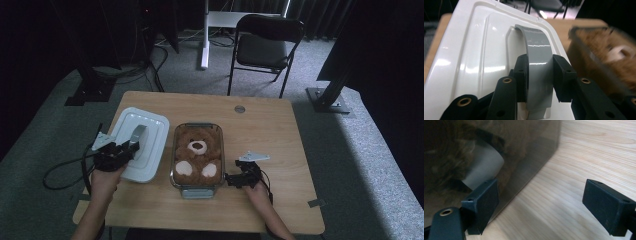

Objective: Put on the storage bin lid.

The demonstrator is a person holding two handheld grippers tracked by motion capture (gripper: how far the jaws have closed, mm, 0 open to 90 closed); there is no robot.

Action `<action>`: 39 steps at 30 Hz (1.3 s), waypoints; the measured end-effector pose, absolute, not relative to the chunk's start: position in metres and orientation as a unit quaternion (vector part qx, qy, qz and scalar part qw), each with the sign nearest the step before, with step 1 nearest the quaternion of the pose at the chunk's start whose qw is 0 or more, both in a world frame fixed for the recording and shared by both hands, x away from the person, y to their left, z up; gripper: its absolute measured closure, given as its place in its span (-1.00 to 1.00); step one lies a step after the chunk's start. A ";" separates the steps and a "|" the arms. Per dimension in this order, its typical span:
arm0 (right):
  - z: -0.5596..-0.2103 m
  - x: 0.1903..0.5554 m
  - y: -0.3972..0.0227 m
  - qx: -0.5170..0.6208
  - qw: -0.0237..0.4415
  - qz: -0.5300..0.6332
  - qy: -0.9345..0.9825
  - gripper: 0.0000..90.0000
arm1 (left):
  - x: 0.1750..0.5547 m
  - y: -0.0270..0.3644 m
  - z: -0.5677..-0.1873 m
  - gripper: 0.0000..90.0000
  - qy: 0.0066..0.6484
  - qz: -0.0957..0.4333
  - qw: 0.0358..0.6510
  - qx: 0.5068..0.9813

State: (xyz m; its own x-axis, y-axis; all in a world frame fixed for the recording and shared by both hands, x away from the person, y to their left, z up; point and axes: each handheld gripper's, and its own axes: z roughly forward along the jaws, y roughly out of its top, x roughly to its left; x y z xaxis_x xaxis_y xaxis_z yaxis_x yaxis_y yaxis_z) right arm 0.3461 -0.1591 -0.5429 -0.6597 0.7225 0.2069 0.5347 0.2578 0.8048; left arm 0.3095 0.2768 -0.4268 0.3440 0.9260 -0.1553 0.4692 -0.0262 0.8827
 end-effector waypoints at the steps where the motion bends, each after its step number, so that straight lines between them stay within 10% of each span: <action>1: -0.543 0.345 -0.156 0.395 0.100 0.462 0.788 -0.71 | 0.308 0.278 -0.423 0.52 0.516 0.245 0.471 0.672; 22: -0.551 0.331 -0.090 0.312 0.082 0.447 0.834 -0.76 | 0.298 0.237 -0.387 0.52 0.433 0.175 0.534 0.705; 39: -0.536 0.340 -0.145 0.385 0.139 0.477 0.778 -0.76 | 0.318 0.177 -0.415 0.52 0.430 0.103 0.532 0.722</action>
